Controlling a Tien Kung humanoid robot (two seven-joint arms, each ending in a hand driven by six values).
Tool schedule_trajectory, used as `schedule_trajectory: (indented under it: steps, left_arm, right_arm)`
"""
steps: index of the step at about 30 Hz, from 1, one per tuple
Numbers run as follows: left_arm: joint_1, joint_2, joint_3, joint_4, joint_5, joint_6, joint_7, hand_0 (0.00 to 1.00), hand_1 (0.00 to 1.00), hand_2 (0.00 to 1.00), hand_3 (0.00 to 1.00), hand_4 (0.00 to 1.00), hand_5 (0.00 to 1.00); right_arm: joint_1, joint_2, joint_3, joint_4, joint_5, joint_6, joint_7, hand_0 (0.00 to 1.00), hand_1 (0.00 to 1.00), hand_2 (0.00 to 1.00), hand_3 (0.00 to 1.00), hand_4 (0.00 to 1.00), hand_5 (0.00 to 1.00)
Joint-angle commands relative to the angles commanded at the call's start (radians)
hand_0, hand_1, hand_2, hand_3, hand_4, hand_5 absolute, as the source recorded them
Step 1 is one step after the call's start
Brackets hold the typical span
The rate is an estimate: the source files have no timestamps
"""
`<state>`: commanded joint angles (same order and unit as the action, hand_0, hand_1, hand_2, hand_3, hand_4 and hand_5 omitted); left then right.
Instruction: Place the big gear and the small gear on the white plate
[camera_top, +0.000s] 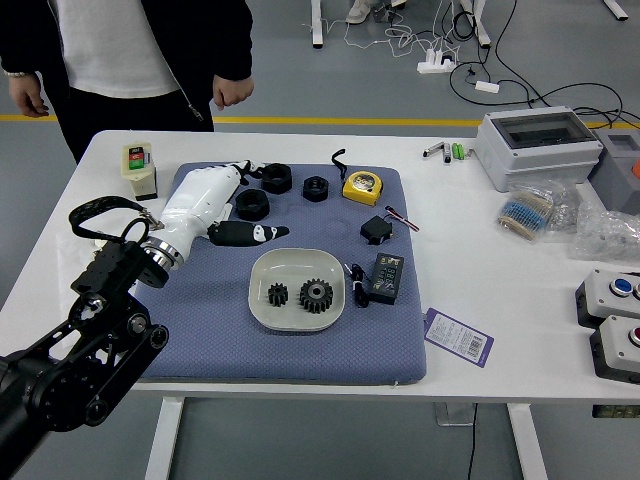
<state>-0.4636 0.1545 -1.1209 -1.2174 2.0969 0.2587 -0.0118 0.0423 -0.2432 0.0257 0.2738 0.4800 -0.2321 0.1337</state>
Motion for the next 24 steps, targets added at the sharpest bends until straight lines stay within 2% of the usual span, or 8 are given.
schedule_trajectory:
  steps: [2, 3, 7, 13, 15, 20, 21, 24]
  left_arm:
    - [0.027, -0.005, -0.059, 0.009, -0.037, 0.052, -0.041, 0.471, 0.618, 0.705, 0.653, 0.947, 0.418]
    - [0.033, -0.005, -0.076, 0.010, -0.045, 0.063, -0.049, 0.392, 0.530, 0.580, 0.587, 0.837, 0.368]
    - [0.081, -0.026, -0.179, 0.026, -0.152, 0.098, -0.076, 0.392, 0.530, 0.580, 0.587, 0.837, 0.368]
    - [0.143, -0.060, -0.287, 0.029, -0.323, 0.101, -0.092, 0.373, 0.512, 0.567, 0.583, 0.796, 0.361]
    - [0.168, -0.076, -0.321, 0.029, -0.402, 0.086, -0.131, 0.503, 0.536, 0.609, 0.583, 0.766, 0.356]
    - [0.223, -0.105, -0.360, 0.022, -0.590, 0.074, -0.215, 0.503, 0.536, 0.609, 0.583, 0.766, 0.356]
    - [0.235, -0.109, -0.366, 0.020, -0.627, 0.076, -0.230, 0.544, 0.564, 0.638, 0.575, 0.903, 0.193]
    - [0.262, -0.114, -0.378, 0.016, -0.717, 0.081, -0.276, 0.544, 0.564, 0.638, 0.575, 0.903, 0.193]
  right_arm:
    - [0.000, 0.000, 0.000, 0.000, 0.000, 0.000, 0.000, 0.606, 0.624, 0.724, 0.538, 0.731, 0.703]
    - [0.000, 0.000, 0.000, -0.001, 0.000, 0.000, 0.000, 0.606, 0.625, 0.723, 0.538, 0.731, 0.703]
    - [0.000, 0.000, 0.001, -0.001, 0.000, 0.000, 0.000, 0.606, 0.625, 0.723, 0.538, 0.731, 0.703]
    - [-0.002, 0.001, 0.001, -0.001, 0.001, 0.001, 0.001, 0.606, 0.625, 0.723, 0.538, 0.731, 0.703]
    - [-0.004, 0.002, -0.001, -0.001, 0.000, 0.001, 0.001, 0.606, 0.625, 0.724, 0.539, 0.731, 0.703]
    - [-0.011, 0.004, -0.004, -0.001, 0.001, 0.000, 0.001, 0.606, 0.625, 0.724, 0.539, 0.731, 0.703]
    - [-0.012, 0.005, -0.004, -0.001, 0.001, 0.000, 0.001, 0.606, 0.625, 0.724, 0.538, 0.730, 0.703]
    - [-0.015, 0.005, -0.007, -0.001, 0.002, 0.000, 0.001, 0.606, 0.625, 0.724, 0.538, 0.730, 0.703]
